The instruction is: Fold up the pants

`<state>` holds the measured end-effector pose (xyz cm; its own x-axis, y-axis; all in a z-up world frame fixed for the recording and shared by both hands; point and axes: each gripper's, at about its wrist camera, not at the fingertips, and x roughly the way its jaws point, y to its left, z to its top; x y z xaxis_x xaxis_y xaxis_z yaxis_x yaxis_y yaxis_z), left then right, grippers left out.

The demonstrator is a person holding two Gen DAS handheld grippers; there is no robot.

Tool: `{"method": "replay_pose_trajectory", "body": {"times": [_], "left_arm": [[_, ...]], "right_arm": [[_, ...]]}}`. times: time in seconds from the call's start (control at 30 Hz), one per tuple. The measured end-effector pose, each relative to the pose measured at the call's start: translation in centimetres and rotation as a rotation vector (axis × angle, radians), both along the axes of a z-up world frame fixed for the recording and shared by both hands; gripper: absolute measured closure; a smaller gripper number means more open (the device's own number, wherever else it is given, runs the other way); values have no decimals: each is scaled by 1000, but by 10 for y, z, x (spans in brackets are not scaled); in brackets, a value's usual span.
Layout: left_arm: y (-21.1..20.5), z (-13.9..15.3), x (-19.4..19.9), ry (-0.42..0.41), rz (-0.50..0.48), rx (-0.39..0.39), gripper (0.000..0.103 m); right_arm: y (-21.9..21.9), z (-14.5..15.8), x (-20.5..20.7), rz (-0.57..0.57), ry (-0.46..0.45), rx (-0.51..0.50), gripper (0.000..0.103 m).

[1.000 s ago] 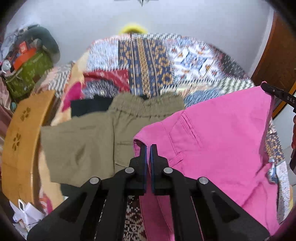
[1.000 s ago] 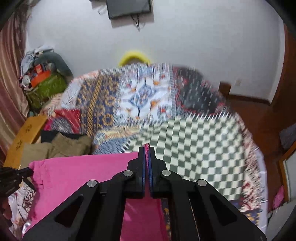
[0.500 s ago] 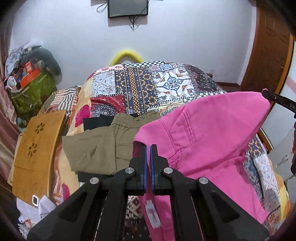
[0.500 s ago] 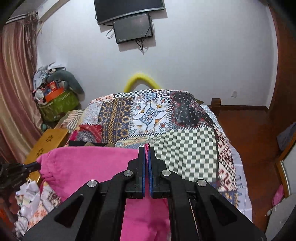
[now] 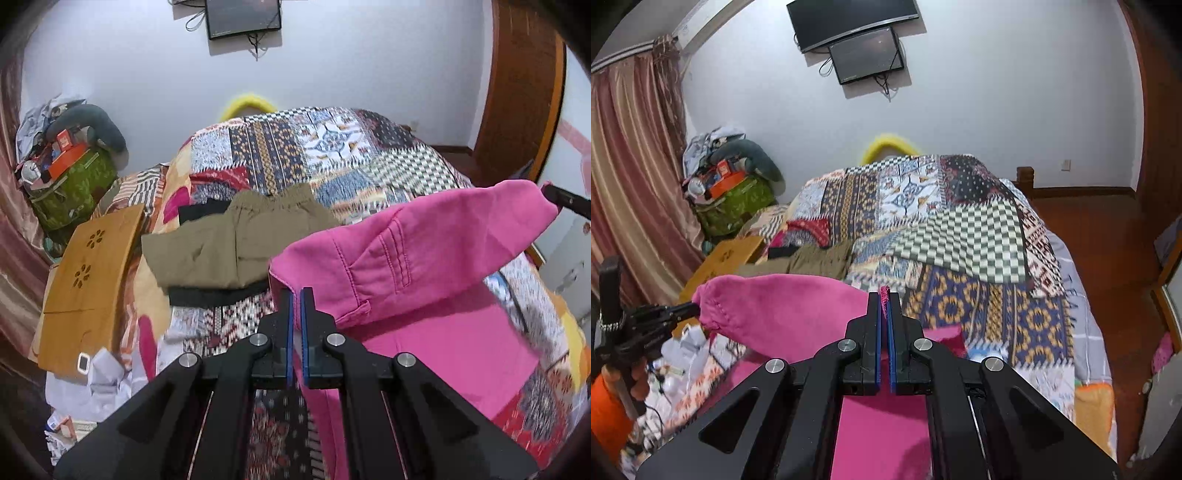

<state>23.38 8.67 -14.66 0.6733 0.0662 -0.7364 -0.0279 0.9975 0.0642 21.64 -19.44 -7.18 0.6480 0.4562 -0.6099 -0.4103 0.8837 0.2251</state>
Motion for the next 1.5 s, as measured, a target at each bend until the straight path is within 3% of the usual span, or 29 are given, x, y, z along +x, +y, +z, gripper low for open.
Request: {"method": "replay_pose_trajectory", "body": {"times": [0.23,0.47,0.63,0.73,0.87,0.93,1.03,1.1,1.2,1.3,1.4,1.5], "left_arm": [[-11,-26,-35,57,-39,22,99],[-7,-55,-59,153,-32,-45,99],[-1,-70,-75,196,-6,-34,98],[6,-71,-83,211,13,-54,92],[12,-57,-92,179,44,-24,88],[13,-45,-93,149,49,-14,85],[7,-25,-93,97,28,-5,63],[-2,-15,-92,63,-2,4,42],[-19,-7,-88,43,-59,17,22],[-38,-11,-84,52,-131,46,17],[-59,-23,-78,79,-186,105,16],[-71,-35,-72,109,-217,110,16]], "right_arm": [[-6,-21,-34,33,32,-72,101],[-18,-55,-65,27,102,-100,100],[-31,-78,-77,4,175,-116,97],[-37,-82,-84,-20,181,-140,97],[-39,-76,-91,-23,167,-163,95],[-36,-71,-95,-10,155,-164,85],[-24,-60,-99,29,129,-146,67],[-14,-56,-102,54,109,-135,58],[5,-53,-106,105,99,-123,51],[23,-56,-110,156,104,-120,44],[42,-66,-111,217,116,-146,44],[55,-80,-110,261,142,-170,44]]}}
